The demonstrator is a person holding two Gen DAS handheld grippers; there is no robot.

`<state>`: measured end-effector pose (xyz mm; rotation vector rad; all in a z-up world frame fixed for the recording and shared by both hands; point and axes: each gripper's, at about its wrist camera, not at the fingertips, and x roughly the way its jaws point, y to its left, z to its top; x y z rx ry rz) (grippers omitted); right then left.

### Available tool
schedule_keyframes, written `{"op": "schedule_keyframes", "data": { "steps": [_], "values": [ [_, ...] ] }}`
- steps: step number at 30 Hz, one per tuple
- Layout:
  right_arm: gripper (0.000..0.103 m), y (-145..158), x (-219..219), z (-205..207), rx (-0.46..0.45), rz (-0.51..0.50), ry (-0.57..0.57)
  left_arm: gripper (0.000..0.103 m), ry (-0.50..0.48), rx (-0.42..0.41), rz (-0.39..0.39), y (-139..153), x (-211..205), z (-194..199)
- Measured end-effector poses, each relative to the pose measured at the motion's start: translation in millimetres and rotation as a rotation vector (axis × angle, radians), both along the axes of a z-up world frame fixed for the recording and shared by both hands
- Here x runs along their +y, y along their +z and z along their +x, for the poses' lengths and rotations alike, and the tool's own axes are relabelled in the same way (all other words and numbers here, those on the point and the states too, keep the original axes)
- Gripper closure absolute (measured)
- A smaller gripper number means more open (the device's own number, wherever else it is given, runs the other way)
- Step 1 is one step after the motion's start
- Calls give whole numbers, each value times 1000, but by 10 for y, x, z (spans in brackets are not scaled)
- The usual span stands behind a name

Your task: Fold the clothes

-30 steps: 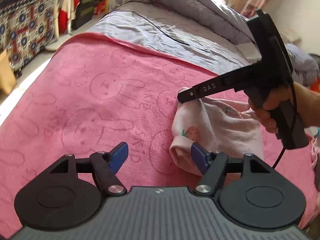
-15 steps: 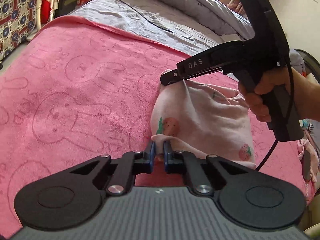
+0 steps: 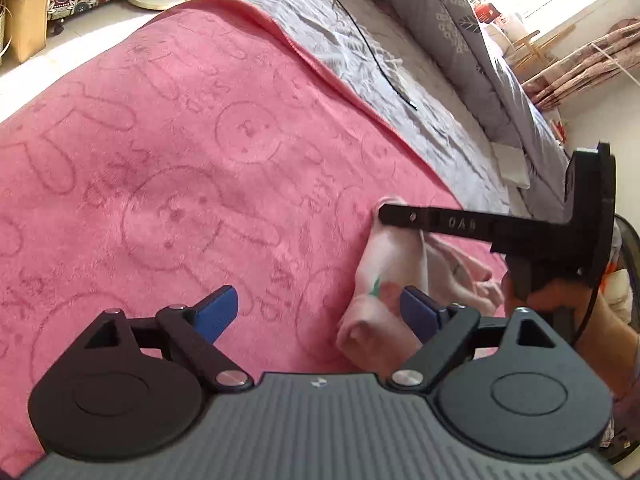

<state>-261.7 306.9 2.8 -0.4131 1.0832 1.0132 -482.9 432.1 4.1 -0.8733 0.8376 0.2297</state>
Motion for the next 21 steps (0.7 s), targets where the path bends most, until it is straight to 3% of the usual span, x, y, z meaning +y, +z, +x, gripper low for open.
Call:
{"op": "schedule_keyframes", "data": {
  "steps": [2,4,5,6,21],
  "values": [
    [85,0,4,-5,-2,-2,0,19,-23,-9,-18,-45,-19,111],
    [85,-2,6,-19,-10,-2,3,33,-53,-8,-35,-117,-75,212],
    [85,-3,8,-26,-15,-3,4,56,-68,-7,-44,-152,-103,262],
    [85,-4,9,-33,-19,-3,5,92,-79,4,-54,-203,-132,299],
    [85,-55,60,-49,-48,11,-36,95,27,-18,-276,-489,-208,-218]
  ]
}}
